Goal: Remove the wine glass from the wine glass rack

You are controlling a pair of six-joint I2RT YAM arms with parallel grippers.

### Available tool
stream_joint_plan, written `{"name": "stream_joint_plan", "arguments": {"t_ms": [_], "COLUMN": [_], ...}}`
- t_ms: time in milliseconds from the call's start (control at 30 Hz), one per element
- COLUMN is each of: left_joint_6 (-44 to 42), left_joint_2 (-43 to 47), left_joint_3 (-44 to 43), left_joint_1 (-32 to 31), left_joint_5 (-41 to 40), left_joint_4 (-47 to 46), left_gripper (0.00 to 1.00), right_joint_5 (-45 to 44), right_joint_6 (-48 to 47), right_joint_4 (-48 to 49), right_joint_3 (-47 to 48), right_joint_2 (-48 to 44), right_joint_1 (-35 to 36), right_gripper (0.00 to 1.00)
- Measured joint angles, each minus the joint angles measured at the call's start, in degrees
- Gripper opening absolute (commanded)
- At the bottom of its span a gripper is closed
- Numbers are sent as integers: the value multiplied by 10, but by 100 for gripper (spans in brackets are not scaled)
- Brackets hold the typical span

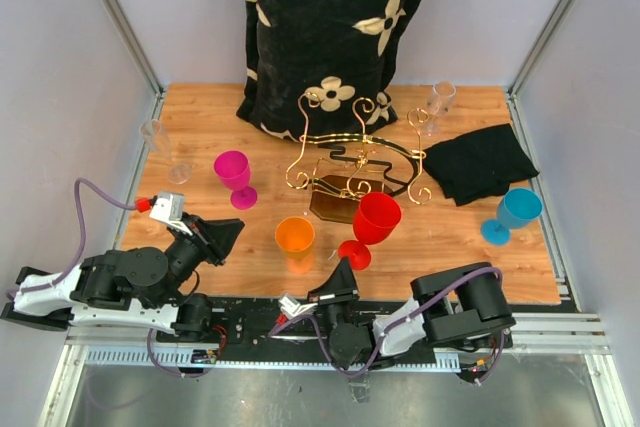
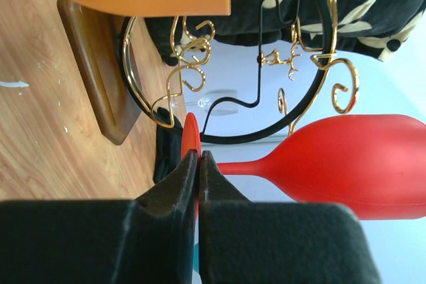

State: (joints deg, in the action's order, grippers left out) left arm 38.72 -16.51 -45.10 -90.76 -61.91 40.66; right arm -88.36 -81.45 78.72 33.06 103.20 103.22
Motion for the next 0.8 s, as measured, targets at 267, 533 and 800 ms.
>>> {"name": "stream_joint_plan", "arguments": {"t_ms": [267,533,800], "left_joint_6": [0,-1,-1], "left_joint_2": [0,3,12], "left_joint_3": [0,14,19], "left_joint_1": [0,0,0], "left_joint_5": [0,0,1], "left_joint_4": [0,-8,-15], "left_gripper": [15,15,15], "right_joint_5": [0,0,0], "right_joint_6": [4,13,13], "right_joint_4": [65,80,81], "right_joint_3": [-38,-44,-25], "right_joint_2": [15,89,95], "right_joint_1": [-45,-64,-93], "right_gripper": [1,1,1]}}
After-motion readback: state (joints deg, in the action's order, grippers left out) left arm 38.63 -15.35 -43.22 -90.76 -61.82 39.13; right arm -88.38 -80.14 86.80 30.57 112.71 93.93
